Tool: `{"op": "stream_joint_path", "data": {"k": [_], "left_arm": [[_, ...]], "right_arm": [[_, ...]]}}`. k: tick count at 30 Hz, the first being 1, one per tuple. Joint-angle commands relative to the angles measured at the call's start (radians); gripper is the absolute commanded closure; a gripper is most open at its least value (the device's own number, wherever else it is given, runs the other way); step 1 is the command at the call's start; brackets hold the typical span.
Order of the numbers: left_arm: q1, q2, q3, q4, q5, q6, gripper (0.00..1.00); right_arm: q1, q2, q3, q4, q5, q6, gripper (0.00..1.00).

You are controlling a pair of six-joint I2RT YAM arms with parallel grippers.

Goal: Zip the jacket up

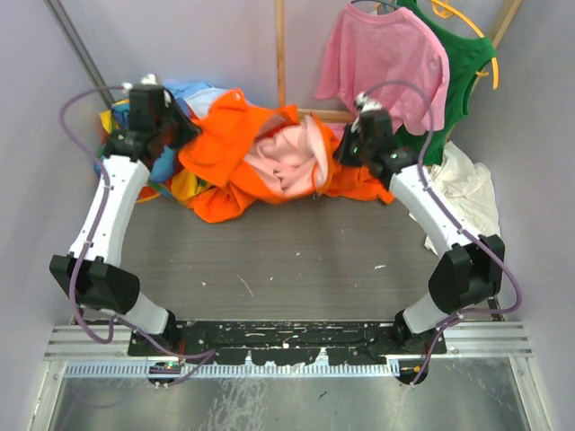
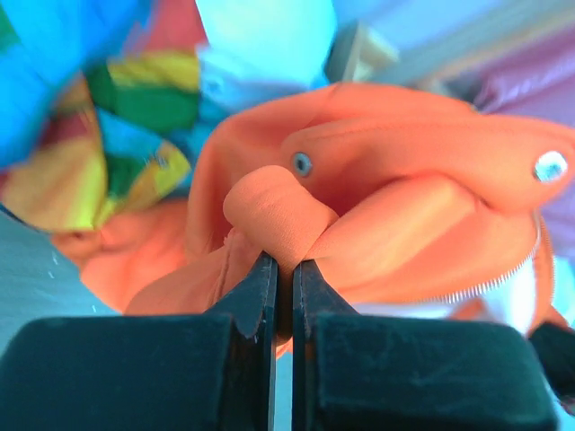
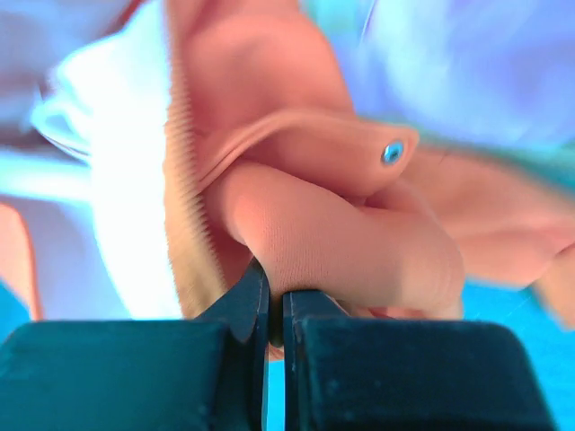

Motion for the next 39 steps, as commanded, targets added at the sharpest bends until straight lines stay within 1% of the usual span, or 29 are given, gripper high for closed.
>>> {"op": "stream_joint_path", "data": {"k": [1,3,4,5,6,8,12,14,16,19,22,23,26,28,31,32,34,37,39], "left_arm": [[0.137,0.06,0.332,-0.115,0.026,0.038,1.0],[0.171,0.109,0.466,-0.194,0.033,0.055,1.0],[0.175,0.117,0.51,-0.221,0.043,0.072,1.0],[0.175,0.116,0.533,-0.237,0.069,0.085,1.0],[0.175,0.105,0.515,-0.24,0.109,0.086,1.0],[0.17,0.048,0.402,-0.211,0.187,0.067,1.0],[0.136,-0.141,-0.007,0.024,0.29,-0.022,1.0],[0.092,-0.216,-0.159,0.075,0.302,-0.038,1.0],[0.03,-0.275,-0.265,0.086,0.301,-0.031,1.0],[-0.041,-0.306,-0.38,0.069,0.334,-0.013,1.0],[-0.063,-0.338,-0.464,0.075,0.394,-0.028,1.0],[-0.069,-0.349,-0.472,0.078,0.412,-0.027,1.0],[-0.1,-0.375,-0.437,0.037,0.417,-0.008,1.0],[-0.123,-0.402,-0.446,0.034,0.41,-0.023,1.0],[-0.164,-0.451,-0.545,0.1,0.391,-0.085,1.0],[-0.179,-0.463,-0.596,0.128,0.375,-0.111,1.0],[-0.207,-0.481,-0.702,0.209,0.361,-0.17,1.0],[-0.257,-0.504,-0.872,0.367,0.386,-0.282,1.0],[-0.3,-0.515,-0.964,0.426,0.344,-0.327,1.0]], "right_arm": [[-0.077,0.011,0.328,-0.111,0.14,-0.045,1.0],[-0.085,0.03,0.449,-0.156,0.17,-0.062,1.0],[-0.085,0.036,0.491,-0.174,0.169,-0.067,1.0],[-0.083,0.04,0.52,-0.189,0.164,-0.071,1.0],[-0.079,0.038,0.527,-0.197,0.143,-0.071,1.0],[-0.074,0.016,0.468,-0.193,0.092,-0.064,1.0],[-0.018,-0.08,0.24,-0.138,0.035,-0.045,1.0],[0.019,-0.121,0.129,-0.117,0.024,-0.034,1.0],[0.053,-0.16,0.022,-0.088,0.02,-0.02,1.0],[0.088,-0.206,-0.102,-0.062,-0.011,-0.004,0.98],[0.093,-0.245,-0.153,-0.055,-0.047,0.007,0.98],[0.096,-0.255,-0.15,-0.055,-0.052,0.01,0.98],[0.109,-0.264,-0.11,-0.058,-0.071,0.011,0.98],[0.129,-0.262,-0.103,-0.059,-0.081,0.017,0.98],[0.16,-0.266,-0.158,-0.038,-0.067,0.041,0.98],[0.167,-0.272,-0.204,-0.019,-0.063,0.062,0.98],[0.176,-0.279,-0.287,0.032,-0.068,0.093,0.97],[0.198,-0.276,-0.396,0.086,-0.08,0.119,0.93],[0.212,-0.27,-0.454,0.11,-0.08,0.128,0.92]]}}
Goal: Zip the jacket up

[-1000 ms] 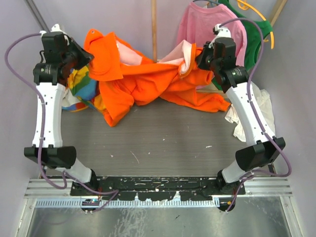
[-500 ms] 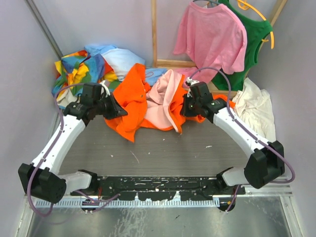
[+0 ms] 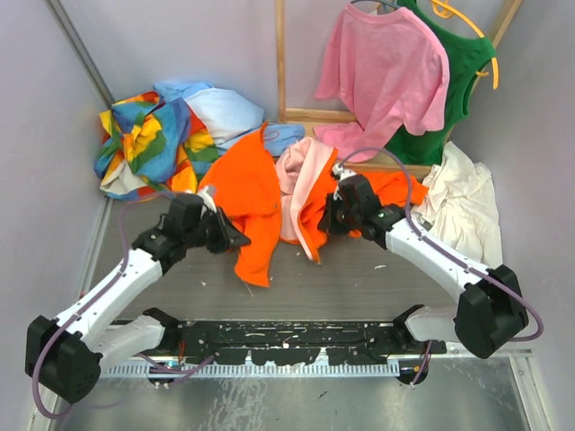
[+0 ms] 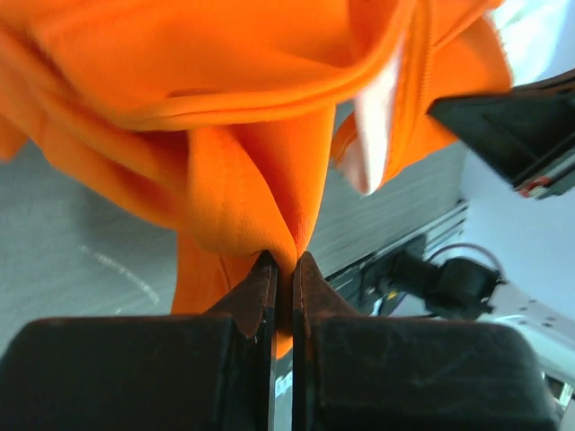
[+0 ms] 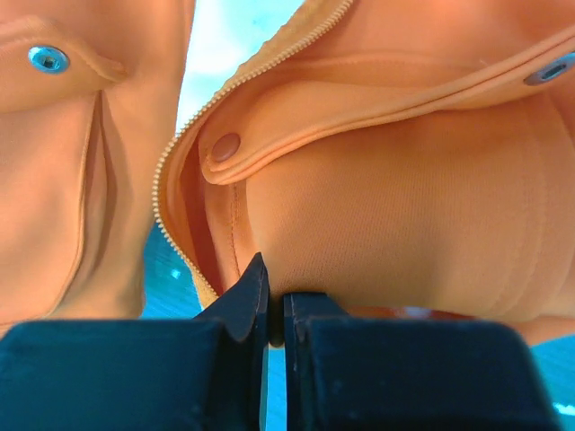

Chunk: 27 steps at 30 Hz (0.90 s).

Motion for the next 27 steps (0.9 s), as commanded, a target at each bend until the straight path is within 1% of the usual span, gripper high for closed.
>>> {"op": "stream_joint_path", "data": {"k": [1,2,3,7,8,9,10,12,14,18,21,25,27], "left_arm": [[-0.075,-0.016,-0.172,0.218,-0.035,-0.158,1.0],[-0.089,-0.014,-0.215,0.24,-0.048,-0.176,0.97],[-0.097,-0.012,-0.247,0.258,-0.055,-0.189,0.88],[-0.099,-0.001,-0.294,0.25,-0.078,-0.171,0.63],[-0.098,-0.002,-0.288,0.234,-0.083,-0.157,0.57],[-0.098,-0.004,-0.277,0.206,-0.091,-0.137,0.52],[-0.098,-0.009,-0.262,0.16,-0.107,-0.118,0.47],[-0.099,-0.024,-0.219,0.088,-0.149,-0.057,0.39],[-0.099,-0.041,-0.167,0.017,-0.182,-0.007,0.35],[-0.101,-0.082,-0.078,-0.072,-0.221,0.077,0.32],[-0.129,-0.101,0.0,-0.108,-0.257,0.119,0.29],[-0.188,-0.085,0.087,-0.147,-0.322,0.162,0.26],[-0.205,-0.07,0.117,-0.157,-0.348,0.175,0.25]], "right_arm": [[0.03,-0.001,-0.117,0.107,-0.021,0.056,0.91],[0.035,0.004,-0.137,0.114,-0.02,0.059,0.9],[0.041,0.009,-0.153,0.119,-0.018,0.06,0.88],[0.052,0.02,-0.197,0.112,0.007,0.051,0.81],[0.053,0.018,-0.2,0.104,0.012,0.043,0.77],[0.053,0.011,-0.195,0.092,0.017,0.038,0.71],[0.053,0.002,-0.189,0.079,0.023,0.029,0.66],[0.053,-0.019,-0.166,0.037,0.07,0.009,0.59],[0.043,-0.054,-0.137,0.017,0.108,-0.016,0.58],[-0.048,-0.099,-0.047,0.0,0.085,-0.078,0.51],[-0.158,-0.084,0.014,0.02,0.003,-0.098,0.49],[-0.283,-0.035,0.024,0.139,-0.11,-0.082,0.47],[-0.321,0.001,0.044,0.166,-0.178,-0.07,0.45]]}}
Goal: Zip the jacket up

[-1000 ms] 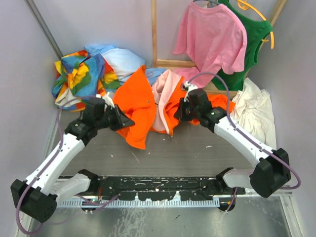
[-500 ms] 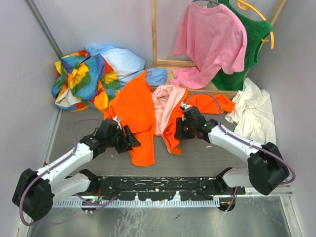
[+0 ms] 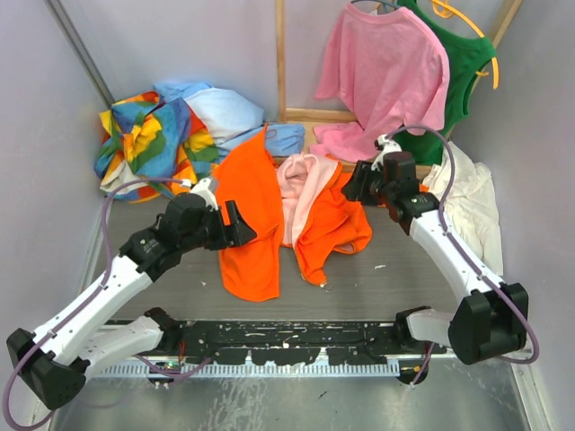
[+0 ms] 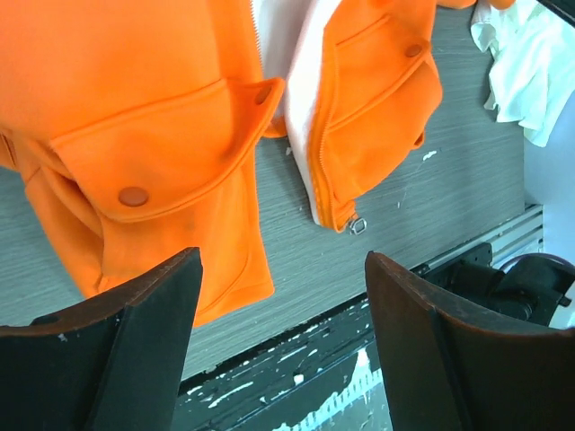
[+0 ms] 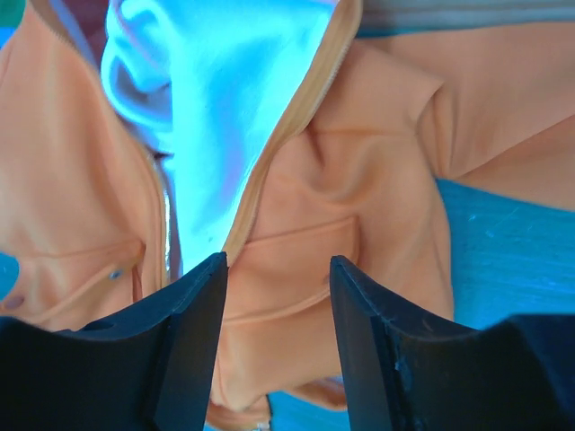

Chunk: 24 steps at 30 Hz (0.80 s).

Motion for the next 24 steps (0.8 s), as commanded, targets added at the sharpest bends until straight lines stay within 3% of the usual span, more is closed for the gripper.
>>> {"op": "stream_joint_path", "data": {"k": [1,5,14,24], "left_arm": [[-0.045,0.019,0.077,-0.032,-0.089,0.078,0.25],[-0.11,0.113,0.096,0.066,-0.074,0.098,0.23],[-0.233,0.469,0.233,0.193,-0.066,0.14,0.21],[-0.257,0.688,0.253,0.247,-0.016,0.111,0.29]], "right_arm": [[-0.063,0.069,0.043,0.124,-0.143,0.006,0.43],[-0.079,0.132,0.031,0.295,-0.121,0.039,0.4],[-0.097,0.331,0.093,0.46,-0.012,0.149,0.38],[-0.097,0.503,0.136,0.603,-0.152,0.219,0.35]]}}
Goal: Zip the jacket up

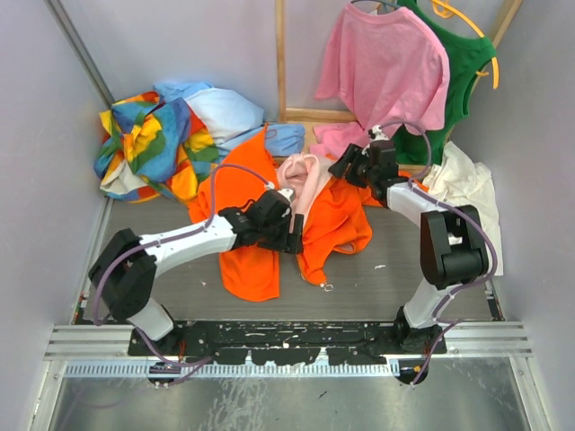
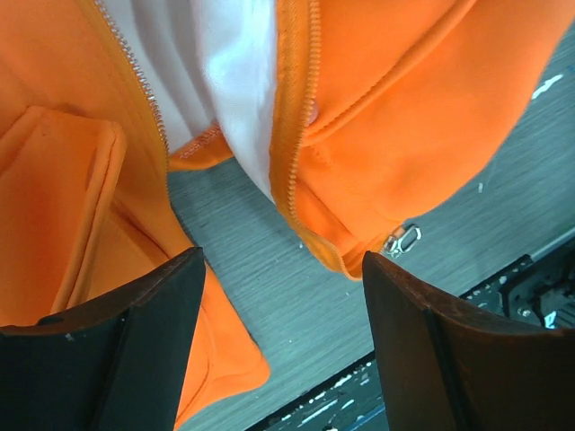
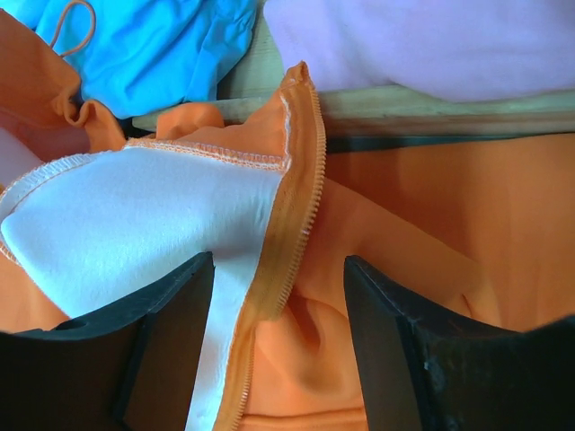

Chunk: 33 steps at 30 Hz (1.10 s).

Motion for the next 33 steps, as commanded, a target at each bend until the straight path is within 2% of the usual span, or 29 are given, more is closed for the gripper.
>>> {"op": "stream_joint_path", "data": {"k": [1,5,9,12,16,18,20,24,27,29,33], "left_arm": [[-0.014,0.043,0.026,0.081,0.028,-0.008,0.3],[-0.02,0.098,0.026,0.105,0.067,-0.027,0.36],[-0.021,0.133,0.015,0.14,0.09,-0.047,0.46],[-0.02,0.148,0.003,0.154,0.083,-0.049,0.56],[-0.02,0.152,-0.019,0.161,0.075,-0.046,0.82],[-0.02,0.144,-0.04,0.167,0.078,-0.045,0.88],[-0.021,0.135,-0.067,0.182,0.089,-0.053,0.9],[-0.02,0.123,-0.12,0.234,0.143,-0.071,0.92],[-0.02,0.11,-0.157,0.276,0.193,-0.075,0.92],[-0.021,0.094,-0.184,0.309,0.23,-0.081,0.92],[-0.032,0.047,-0.241,0.376,0.276,-0.087,0.92]], "right_arm": [[-0.001,0.04,0.053,0.149,-0.085,0.052,0.35],[0.0,0.081,0.082,0.162,-0.15,0.063,0.44],[0.001,0.05,0.079,0.163,-0.179,0.053,0.56],[0.002,0.013,0.093,0.123,-0.182,0.017,0.64],[0.014,-0.02,0.133,0.063,-0.207,-0.026,0.81],[0.025,-0.045,0.151,0.046,-0.215,-0.042,0.91],[0.049,-0.069,0.172,0.036,-0.212,-0.06,0.98],[0.115,-0.085,0.256,-0.015,-0.186,-0.109,1.0],[0.206,-0.075,0.339,-0.085,-0.075,-0.201,0.99],[0.256,-0.047,0.387,-0.12,0.001,-0.251,0.98],[0.3,0.071,0.474,-0.167,0.054,-0.283,0.93]]}}
